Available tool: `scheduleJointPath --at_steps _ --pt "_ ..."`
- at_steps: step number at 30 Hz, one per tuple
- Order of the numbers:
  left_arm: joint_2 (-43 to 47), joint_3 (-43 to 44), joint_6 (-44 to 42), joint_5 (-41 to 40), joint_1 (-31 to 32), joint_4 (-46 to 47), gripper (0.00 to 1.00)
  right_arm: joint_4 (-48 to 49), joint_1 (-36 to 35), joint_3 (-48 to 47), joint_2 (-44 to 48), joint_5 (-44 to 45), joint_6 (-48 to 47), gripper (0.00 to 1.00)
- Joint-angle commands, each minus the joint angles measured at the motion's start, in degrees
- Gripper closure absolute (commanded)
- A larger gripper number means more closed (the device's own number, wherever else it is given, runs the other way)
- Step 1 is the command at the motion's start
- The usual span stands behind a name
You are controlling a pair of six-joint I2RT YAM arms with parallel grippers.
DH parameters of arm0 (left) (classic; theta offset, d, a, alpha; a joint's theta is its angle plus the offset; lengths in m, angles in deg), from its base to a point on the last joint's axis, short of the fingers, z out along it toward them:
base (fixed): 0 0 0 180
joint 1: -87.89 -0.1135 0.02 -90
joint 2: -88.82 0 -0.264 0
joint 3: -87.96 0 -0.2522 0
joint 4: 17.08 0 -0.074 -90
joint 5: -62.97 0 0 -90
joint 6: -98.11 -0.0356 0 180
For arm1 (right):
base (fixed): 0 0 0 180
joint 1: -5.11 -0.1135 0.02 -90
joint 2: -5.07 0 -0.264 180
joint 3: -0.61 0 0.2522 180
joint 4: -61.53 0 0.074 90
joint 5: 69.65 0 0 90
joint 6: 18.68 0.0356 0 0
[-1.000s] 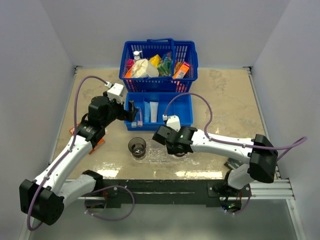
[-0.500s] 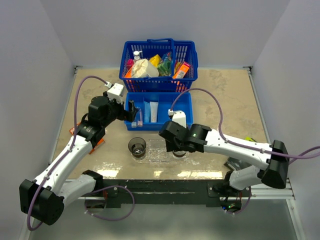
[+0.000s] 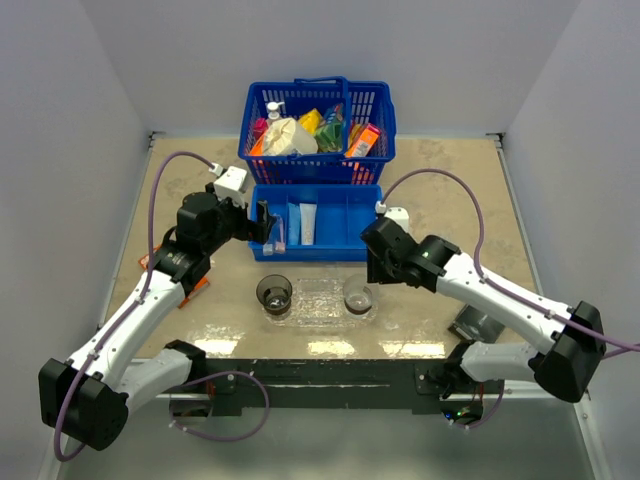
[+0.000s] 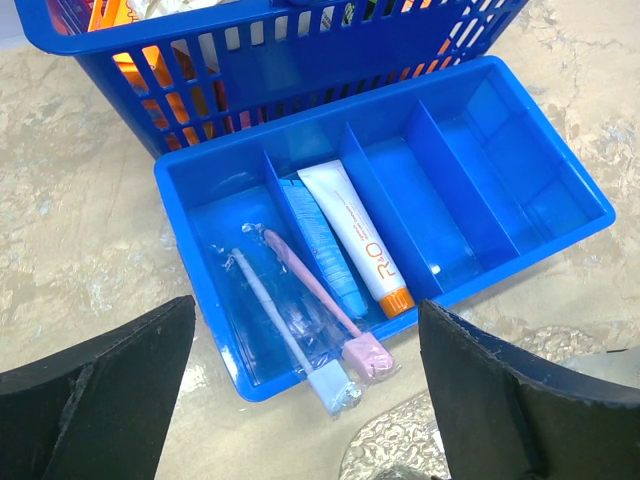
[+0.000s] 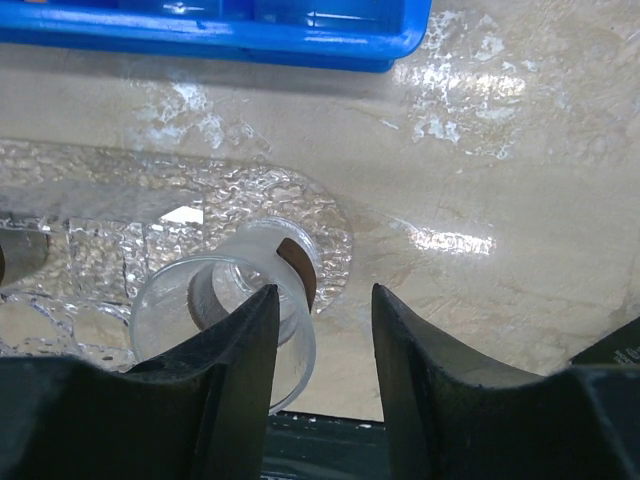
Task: Prepare toiletry sets of a toothbrush and toothpaste on the tray
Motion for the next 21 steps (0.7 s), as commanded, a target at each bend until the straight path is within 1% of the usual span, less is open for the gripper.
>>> scheduleJointPath --at_steps 1,9,17,21 --pt "-0.03 0.19 -0.25 -0.69 0.34 1.35 0.04 3.31 0.35 2.39 2.34 -2.44 -1.73 0.56" --pt "-0.47 0.45 -0.34 -0.69 0.34 1.18 0.04 5.87 0.35 4.60 1.11 -4.20 -2.08 0.62" --pt "-0.47 0.37 -0.34 -0.86 0.34 1.09 0.04 5.78 0.35 4.42 0.58 -4.82 -2.26 0.72" --pt "-0.64 0.37 -0.34 -0.69 0.34 1.09 0.04 5.25 0.35 4.24 0.67 -4.73 -2.26 0.75"
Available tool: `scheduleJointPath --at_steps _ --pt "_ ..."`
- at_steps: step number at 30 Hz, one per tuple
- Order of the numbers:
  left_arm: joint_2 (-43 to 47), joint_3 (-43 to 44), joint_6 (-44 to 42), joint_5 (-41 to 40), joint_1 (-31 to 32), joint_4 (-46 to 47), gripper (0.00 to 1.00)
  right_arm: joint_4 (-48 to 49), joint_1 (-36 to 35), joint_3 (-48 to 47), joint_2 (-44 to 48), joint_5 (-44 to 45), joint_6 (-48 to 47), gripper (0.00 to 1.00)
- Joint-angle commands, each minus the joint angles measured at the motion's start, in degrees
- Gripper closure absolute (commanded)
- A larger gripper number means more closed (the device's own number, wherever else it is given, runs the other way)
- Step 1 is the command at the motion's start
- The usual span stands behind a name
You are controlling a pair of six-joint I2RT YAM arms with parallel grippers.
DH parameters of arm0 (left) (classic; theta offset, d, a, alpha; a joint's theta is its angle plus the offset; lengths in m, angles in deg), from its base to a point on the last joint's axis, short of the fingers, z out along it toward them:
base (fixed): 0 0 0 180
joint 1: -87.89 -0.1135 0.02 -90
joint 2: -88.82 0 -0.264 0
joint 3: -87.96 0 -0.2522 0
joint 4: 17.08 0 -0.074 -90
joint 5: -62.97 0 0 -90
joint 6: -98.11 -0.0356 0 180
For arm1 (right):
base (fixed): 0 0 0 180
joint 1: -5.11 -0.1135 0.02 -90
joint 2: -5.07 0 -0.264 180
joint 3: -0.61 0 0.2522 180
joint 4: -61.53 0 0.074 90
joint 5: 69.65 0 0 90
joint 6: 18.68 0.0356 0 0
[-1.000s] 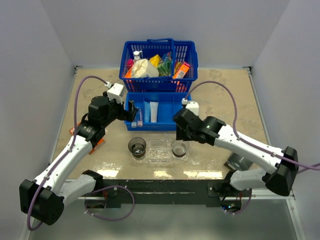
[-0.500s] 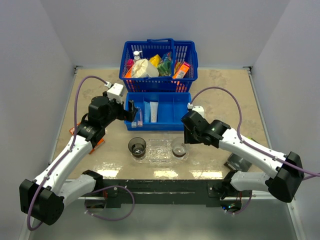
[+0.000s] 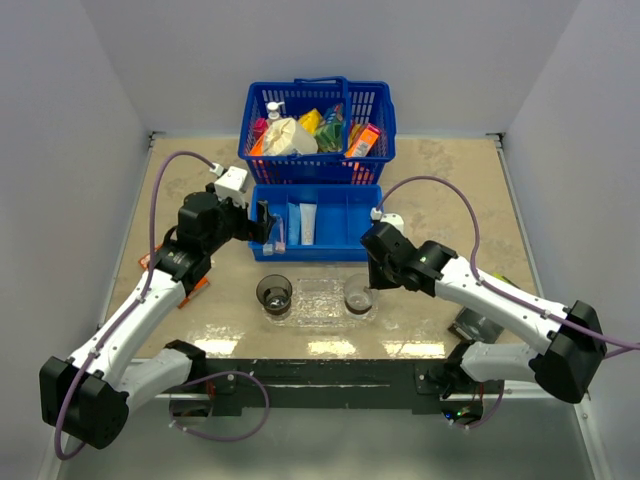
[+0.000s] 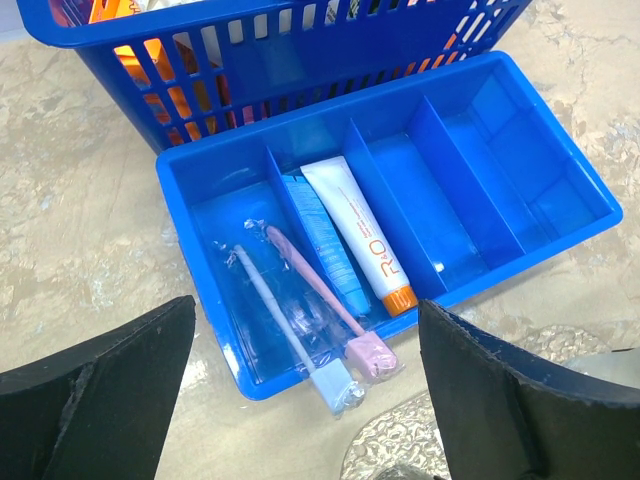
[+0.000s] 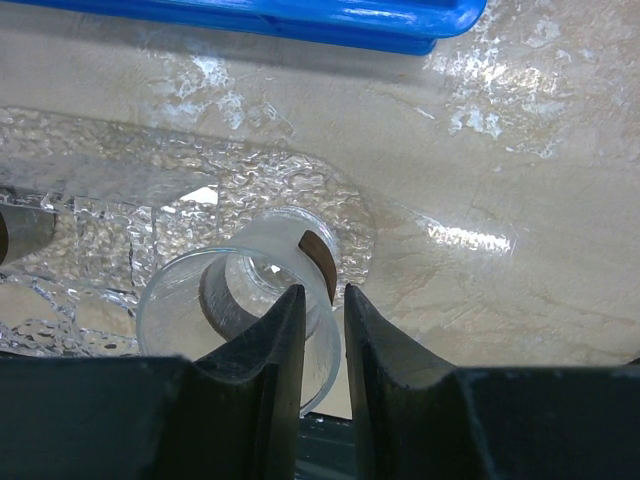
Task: Prepare toiletry sets of a toothbrush and toothpaste on the tray
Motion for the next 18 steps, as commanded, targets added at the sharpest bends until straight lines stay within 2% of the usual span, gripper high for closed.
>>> scheduleJointPath --at_steps 1,18 --pt "-0.12 0.45 -0.32 -0.18 0.34 1.35 0.04 0.42 0.15 -0.37 0.19 0.01 -0.56 0.76" --pt "-0.12 0.45 -0.32 -0.18 0.34 1.35 0.04 -0.90 0.15 -0.89 0.89 0.36 -0.03 0.82"
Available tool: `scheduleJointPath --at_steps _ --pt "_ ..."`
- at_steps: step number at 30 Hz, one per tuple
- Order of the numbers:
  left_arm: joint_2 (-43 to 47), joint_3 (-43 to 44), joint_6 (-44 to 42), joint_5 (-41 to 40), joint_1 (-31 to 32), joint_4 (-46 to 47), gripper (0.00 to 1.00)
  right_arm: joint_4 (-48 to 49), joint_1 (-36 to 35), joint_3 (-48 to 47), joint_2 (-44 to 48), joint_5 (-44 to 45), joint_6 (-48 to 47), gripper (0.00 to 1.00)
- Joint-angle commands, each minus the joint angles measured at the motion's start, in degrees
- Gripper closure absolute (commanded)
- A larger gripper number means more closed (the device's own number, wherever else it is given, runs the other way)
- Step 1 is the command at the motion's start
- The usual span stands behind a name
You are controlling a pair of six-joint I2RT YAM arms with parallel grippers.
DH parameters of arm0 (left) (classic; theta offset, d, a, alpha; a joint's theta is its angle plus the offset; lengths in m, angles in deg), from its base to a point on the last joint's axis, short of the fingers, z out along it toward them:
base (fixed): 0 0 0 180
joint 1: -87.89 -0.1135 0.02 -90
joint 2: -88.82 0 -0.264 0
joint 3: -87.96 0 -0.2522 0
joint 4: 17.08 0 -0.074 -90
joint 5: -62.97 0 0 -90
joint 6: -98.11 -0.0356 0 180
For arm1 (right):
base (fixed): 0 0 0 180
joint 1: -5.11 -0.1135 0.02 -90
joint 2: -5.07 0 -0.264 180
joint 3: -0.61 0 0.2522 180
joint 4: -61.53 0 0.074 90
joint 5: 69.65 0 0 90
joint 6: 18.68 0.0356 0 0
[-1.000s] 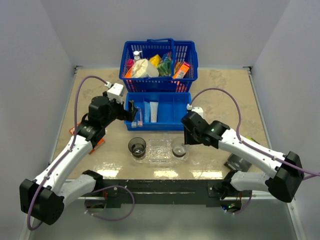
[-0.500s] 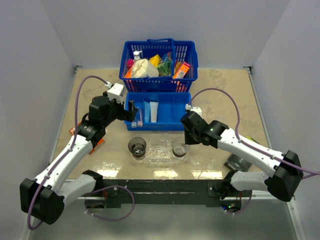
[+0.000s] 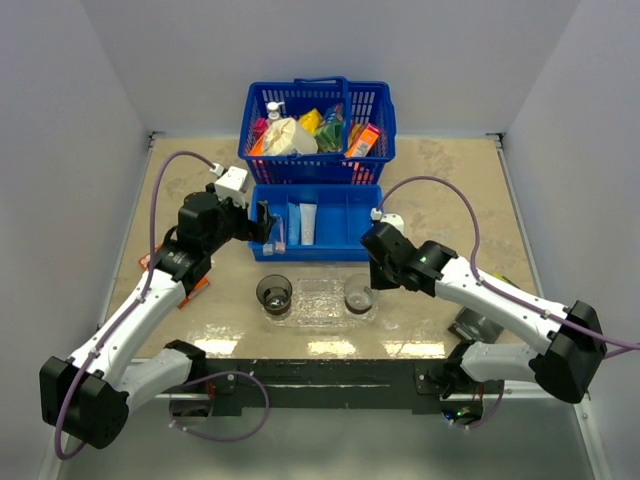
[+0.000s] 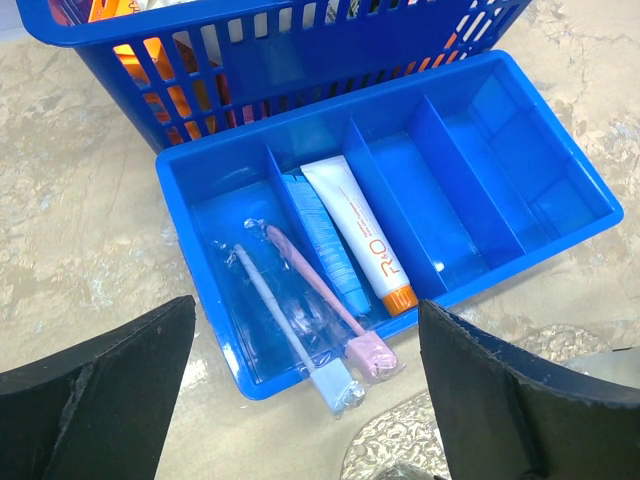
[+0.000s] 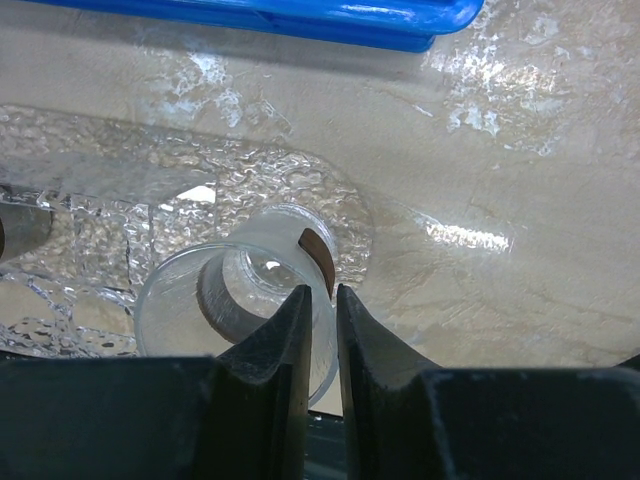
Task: Prepare toiletry sets of a toothbrush and toothpaste on the tray
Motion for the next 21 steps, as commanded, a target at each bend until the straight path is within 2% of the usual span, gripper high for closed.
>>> scheduleJointPath --at_steps 1,14,17,21 --pt "-0.03 0.37 -0.34 -0.12 0.34 1.37 0.04 -0.83 0.15 -0.89 1.04 0.36 0.06 0.83" --pt "0.14 0.37 -0.34 -0.03 0.34 1.37 0.04 -1.45 0.24 -1.16 1.75 0.54 0.67 0.84" --pt "0.14 0.37 -0.34 -0.21 0.34 1.29 0.04 -1.54 0.15 -1.77 1.92 0.63 0.94 0.78" --pt "0.32 0.37 -0.52 -0.21 0.43 1.37 0.04 -1.54 0.15 -2.91 2.71 0.28 1.11 0.60"
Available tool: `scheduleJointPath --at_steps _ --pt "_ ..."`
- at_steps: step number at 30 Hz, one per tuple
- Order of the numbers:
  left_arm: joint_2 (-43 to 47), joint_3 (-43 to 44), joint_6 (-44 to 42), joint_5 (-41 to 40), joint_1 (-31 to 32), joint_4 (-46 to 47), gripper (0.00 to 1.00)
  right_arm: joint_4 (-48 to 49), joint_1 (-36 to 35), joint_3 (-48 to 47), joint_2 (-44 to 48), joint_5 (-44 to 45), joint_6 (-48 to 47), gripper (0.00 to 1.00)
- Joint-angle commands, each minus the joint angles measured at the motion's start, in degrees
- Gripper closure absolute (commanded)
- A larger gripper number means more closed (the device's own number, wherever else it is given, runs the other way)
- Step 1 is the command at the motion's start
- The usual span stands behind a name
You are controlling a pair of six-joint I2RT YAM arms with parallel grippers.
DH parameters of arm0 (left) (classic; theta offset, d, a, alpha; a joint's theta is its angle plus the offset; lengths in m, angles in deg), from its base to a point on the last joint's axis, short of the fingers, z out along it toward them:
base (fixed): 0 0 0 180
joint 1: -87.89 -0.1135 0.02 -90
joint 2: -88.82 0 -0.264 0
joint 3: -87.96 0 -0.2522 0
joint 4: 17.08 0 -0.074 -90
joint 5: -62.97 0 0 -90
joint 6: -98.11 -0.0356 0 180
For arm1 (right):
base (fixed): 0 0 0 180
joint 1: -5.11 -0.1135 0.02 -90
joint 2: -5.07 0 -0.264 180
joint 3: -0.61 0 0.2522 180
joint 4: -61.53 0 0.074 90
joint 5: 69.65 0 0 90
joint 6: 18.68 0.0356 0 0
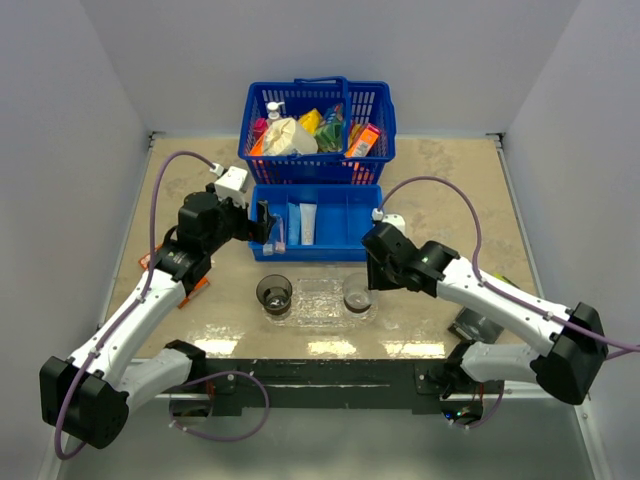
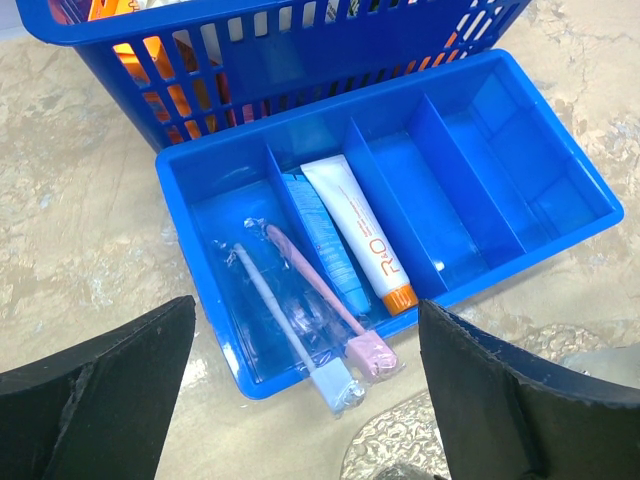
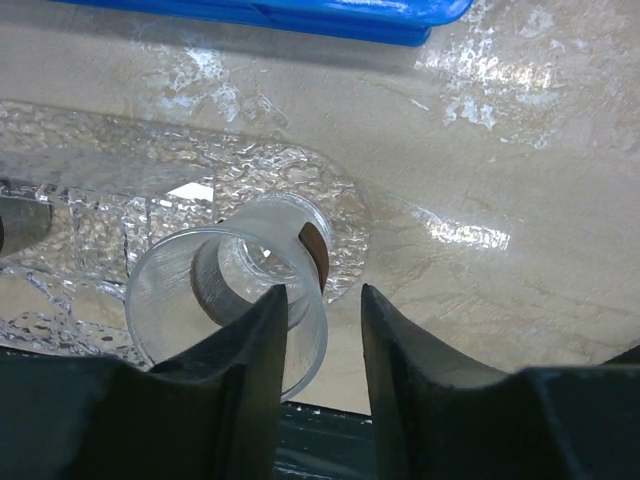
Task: Prepare toiletry sets of a toothbrush and toothpaste on the tray
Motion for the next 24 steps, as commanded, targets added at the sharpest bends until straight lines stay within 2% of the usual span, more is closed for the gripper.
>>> scheduleJointPath --at_steps 1,6,10,14,20,24 --pt "0.49 0.37 -0.50 -0.21 0.43 1.33 0.04 -0.64 0.15 -3.00 2.65 0.04 0.63 0.58" --pt "0.58 -0.07 -0.76 -0.64 0.52 2.12 0.06 0.67 0.15 -5.99 4.23 0.03 -0.51 0.46" --pt "-0.91 -0.16 -0.85 -3.10 1.92 2.47 0.12 2.08 2.69 -9.85 2.04 -0.40 -3.58 0.46" --pt "-4.94 4.12 0.02 -8.27 4.82 -0.33 0.17 4.63 7.61 -13.54 -0.51 -4.35 -8.84 0.47" --pt "-14.78 13.00 3.36 -17.85 12.29 -3.50 0.27 7.88 15.44 -15.39 -2.70 -10.51 -13.69 0.48" --pt "-26.27 19.42 6.79 -19.19 13.62 -6.75 0.29 7.88 19.04 -17.24 -3.59 -13.58 -16.41 0.49"
